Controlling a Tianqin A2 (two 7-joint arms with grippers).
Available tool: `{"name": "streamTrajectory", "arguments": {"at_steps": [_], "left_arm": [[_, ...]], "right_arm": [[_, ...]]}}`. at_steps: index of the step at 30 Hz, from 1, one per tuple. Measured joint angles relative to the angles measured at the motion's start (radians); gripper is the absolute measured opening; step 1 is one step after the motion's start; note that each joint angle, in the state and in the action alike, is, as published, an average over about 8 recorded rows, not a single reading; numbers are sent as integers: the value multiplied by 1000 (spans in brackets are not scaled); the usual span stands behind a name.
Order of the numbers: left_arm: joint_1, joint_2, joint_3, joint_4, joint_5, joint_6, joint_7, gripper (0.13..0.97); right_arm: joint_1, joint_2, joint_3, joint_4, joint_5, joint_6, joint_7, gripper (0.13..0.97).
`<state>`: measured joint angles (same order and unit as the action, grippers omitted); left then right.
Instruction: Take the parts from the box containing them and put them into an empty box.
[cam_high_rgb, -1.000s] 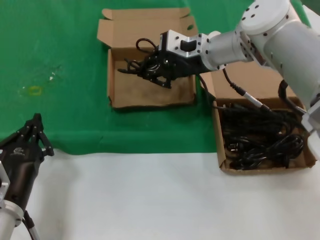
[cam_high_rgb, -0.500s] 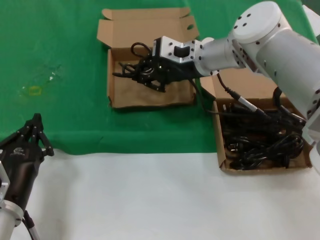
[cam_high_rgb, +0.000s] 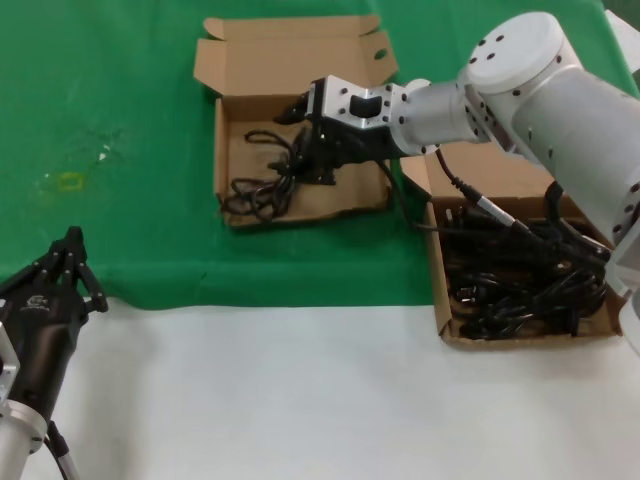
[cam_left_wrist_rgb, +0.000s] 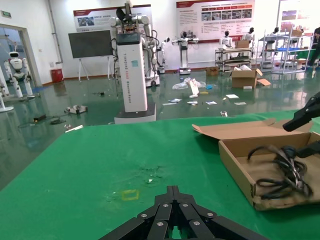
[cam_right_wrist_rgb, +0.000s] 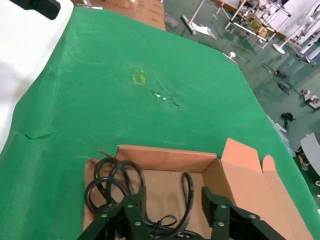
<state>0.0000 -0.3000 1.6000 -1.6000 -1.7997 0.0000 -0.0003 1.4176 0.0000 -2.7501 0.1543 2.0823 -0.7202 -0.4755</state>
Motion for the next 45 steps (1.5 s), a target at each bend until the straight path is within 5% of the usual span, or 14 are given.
{"name": "streamTrajectory", "arguments": {"at_steps": [4, 21, 28, 37, 45], "left_arm": [[0, 0, 0, 0, 0, 0, 0, 144], [0, 0, 0, 0, 0, 0, 0, 182], [0, 0, 0, 0, 0, 0, 0, 203], [0, 0, 0, 0, 0, 0, 0, 332], [0, 0, 0, 0, 0, 0, 0, 533]], "right_arm": [[0, 0, 0, -2, 4, 2, -4, 376], [-6, 1, 5, 5, 3, 5, -2, 755], [-77, 16, 62, 77, -11, 41, 22, 807], [-234, 50, 190, 237, -43, 121, 75, 918], [-385, 81, 312, 391, -74, 197, 126, 961]]}}
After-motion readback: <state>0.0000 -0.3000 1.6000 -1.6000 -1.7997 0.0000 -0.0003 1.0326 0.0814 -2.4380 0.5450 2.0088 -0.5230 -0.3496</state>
